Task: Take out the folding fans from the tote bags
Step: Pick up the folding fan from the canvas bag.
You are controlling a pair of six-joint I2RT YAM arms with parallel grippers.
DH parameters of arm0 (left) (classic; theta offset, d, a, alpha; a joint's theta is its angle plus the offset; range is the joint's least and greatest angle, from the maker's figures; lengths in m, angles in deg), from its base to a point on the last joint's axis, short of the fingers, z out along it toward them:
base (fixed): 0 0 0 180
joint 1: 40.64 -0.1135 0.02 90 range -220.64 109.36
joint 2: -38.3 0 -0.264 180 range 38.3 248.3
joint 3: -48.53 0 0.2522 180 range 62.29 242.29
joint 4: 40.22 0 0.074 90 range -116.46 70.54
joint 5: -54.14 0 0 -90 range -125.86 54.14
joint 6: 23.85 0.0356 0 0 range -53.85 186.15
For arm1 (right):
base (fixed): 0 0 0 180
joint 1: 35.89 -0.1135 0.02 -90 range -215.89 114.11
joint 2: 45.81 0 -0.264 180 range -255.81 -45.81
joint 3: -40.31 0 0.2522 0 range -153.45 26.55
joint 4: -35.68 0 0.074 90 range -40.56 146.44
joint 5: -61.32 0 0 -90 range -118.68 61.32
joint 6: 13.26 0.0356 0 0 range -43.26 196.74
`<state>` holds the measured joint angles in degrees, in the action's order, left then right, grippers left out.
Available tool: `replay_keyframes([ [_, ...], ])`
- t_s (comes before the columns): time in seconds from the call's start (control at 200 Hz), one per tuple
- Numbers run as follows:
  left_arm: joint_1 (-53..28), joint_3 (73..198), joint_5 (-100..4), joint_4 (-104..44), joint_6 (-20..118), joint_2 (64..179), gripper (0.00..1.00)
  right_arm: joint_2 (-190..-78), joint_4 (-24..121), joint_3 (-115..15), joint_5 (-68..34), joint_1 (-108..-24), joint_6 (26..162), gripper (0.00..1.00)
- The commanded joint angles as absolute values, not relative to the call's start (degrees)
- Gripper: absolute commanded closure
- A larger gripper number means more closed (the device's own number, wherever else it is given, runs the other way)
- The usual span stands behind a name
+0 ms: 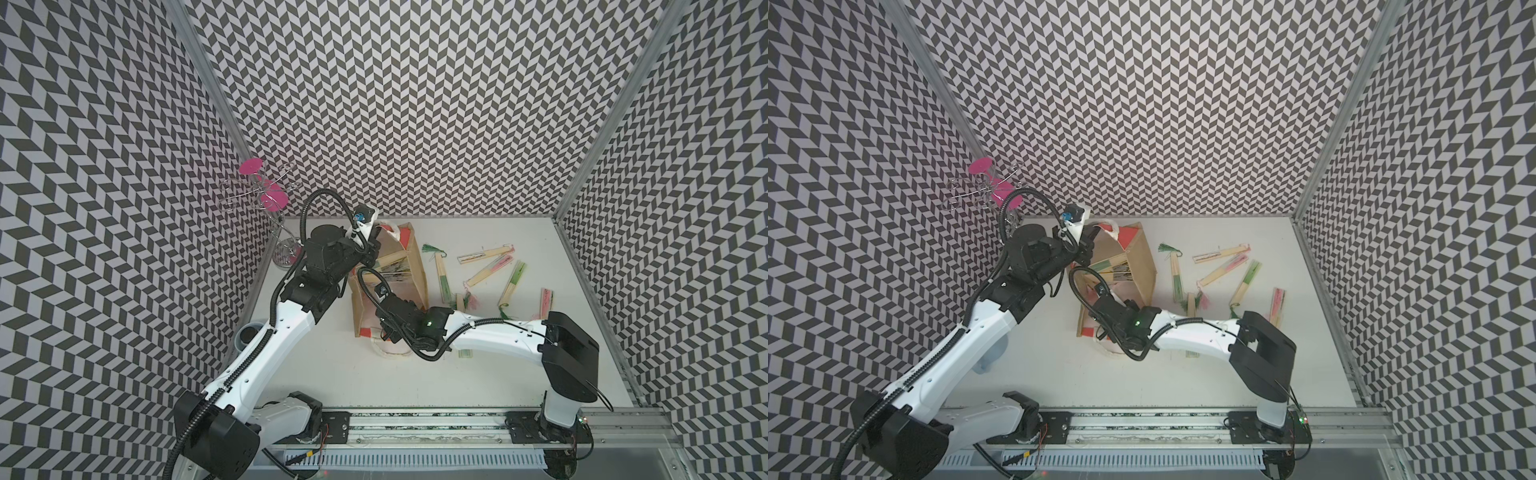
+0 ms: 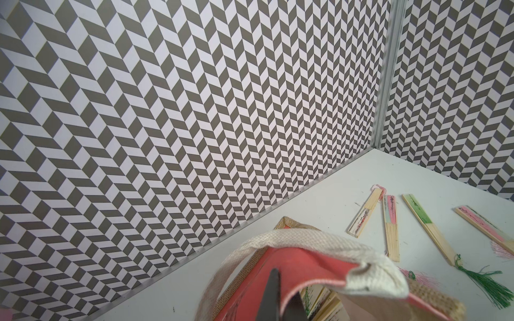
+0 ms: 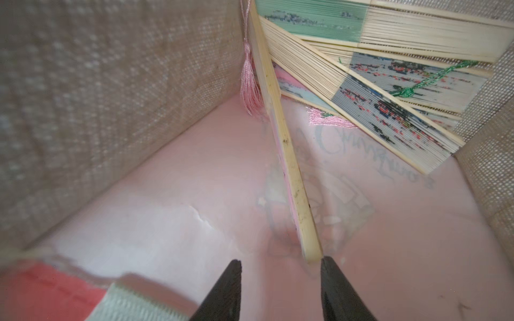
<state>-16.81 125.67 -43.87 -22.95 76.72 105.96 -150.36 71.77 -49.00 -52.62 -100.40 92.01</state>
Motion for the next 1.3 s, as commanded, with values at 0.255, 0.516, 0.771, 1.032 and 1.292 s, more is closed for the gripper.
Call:
replay_keyframes([
  [0.255, -17.1, 126.28, -46.21, -27.66, 76.43, 104.14, 1.0, -155.06, 71.21, -54.97, -54.64, -98.34, 91.35, 0.49],
  [0.516, -17.09, 126.28, -46.95, -27.71, 76.25, 103.87, 1.0, -159.48, 72.21, -58.88, -52.98, -97.68, 89.41, 0.5],
  [0.771, -17.1, 126.55, -46.94, -27.62, 76.26, 103.7, 1.0, -161.97, 71.96, -59.72, -49.77, -97.43, 89.75, 0.61],
  [1.032, -17.09, 126.1, -45.87, -27.44, 76.61, 104.03, 1.0, -159.9, 72.4, -59.85, -49.34, -97.42, 89.49, 0.87],
  [1.292, -17.09, 125.54, -44.09, -27.51, 76.96, 104.85, 1.0, -153.96, 72.7, -59.16, -45.96, -97.42, 90.6, 0.99],
])
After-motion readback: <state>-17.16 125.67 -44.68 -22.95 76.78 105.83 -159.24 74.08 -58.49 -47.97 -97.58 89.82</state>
